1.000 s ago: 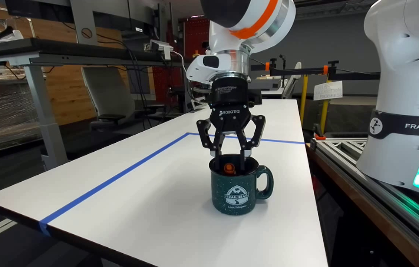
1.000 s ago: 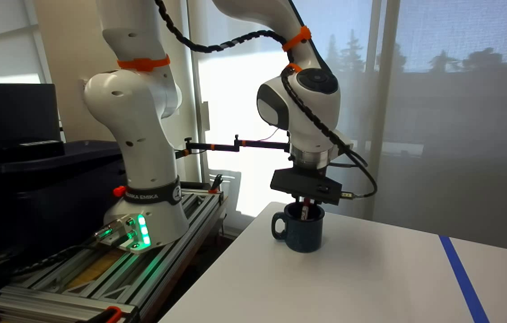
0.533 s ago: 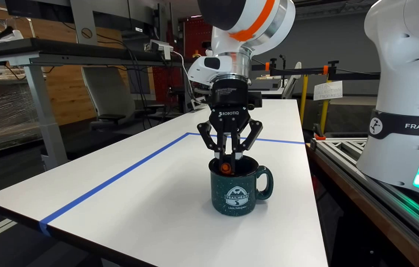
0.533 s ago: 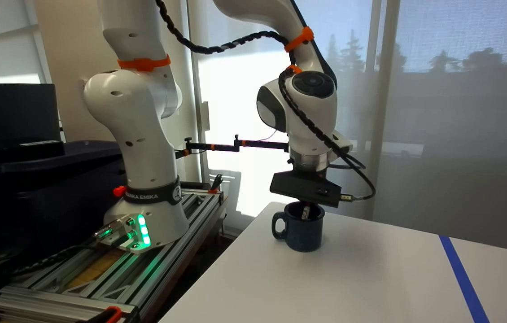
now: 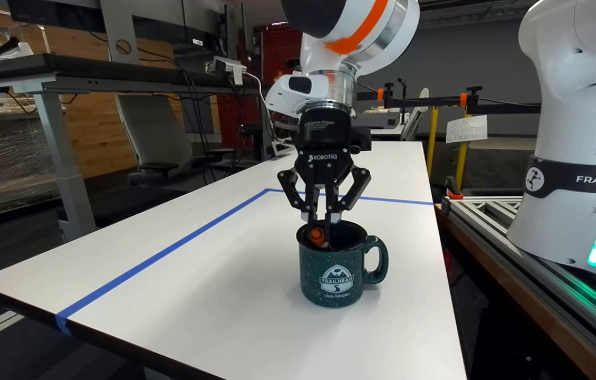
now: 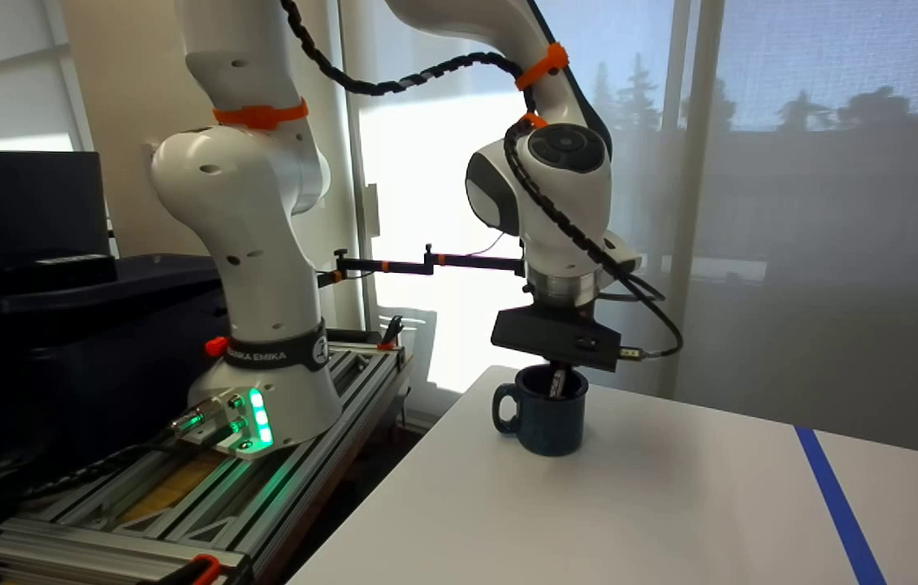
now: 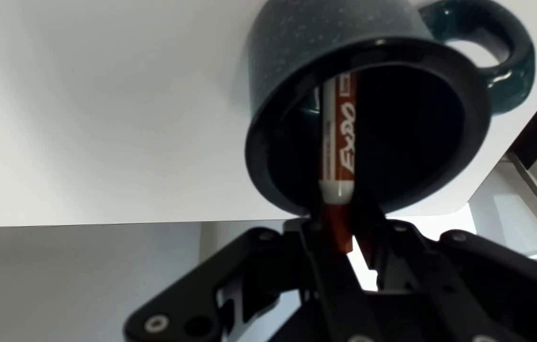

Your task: Remove the marker from the cup and put it on the table

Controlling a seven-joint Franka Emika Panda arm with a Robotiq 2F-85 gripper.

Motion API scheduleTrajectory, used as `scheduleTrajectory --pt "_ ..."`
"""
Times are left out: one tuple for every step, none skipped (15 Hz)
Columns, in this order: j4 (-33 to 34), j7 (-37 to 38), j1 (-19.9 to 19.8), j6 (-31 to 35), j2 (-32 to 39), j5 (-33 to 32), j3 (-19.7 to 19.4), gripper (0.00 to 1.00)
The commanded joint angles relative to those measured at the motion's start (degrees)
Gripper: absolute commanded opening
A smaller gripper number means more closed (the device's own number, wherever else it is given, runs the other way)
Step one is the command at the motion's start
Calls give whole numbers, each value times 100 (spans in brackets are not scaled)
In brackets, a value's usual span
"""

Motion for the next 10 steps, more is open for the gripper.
scheduleTrajectory --pt "-72 417 -123 -196 -487 -300 44 5" --pt "-136 505 -138 -215 -652 -355 32 5" --pt "-138 613 -162 -275 -757 -458 15 5" --pt "-115 686 -188 -340 -867 -552 -10 5" --pt "-106 807 -213 -410 -979 -661 -29 5" --pt "-109 982 -245 -493 -1123 -810 -51 5" --pt "-113 1047 -270 -663 -1283 -902 -97 5" --pt "-120 1197 -298 -788 -1440 -1035 -132 5" --pt "-117 1359 -333 -868 -1595 -1156 -169 5" --pt "-111 1488 -379 -1021 -1751 -1282 -236 5"
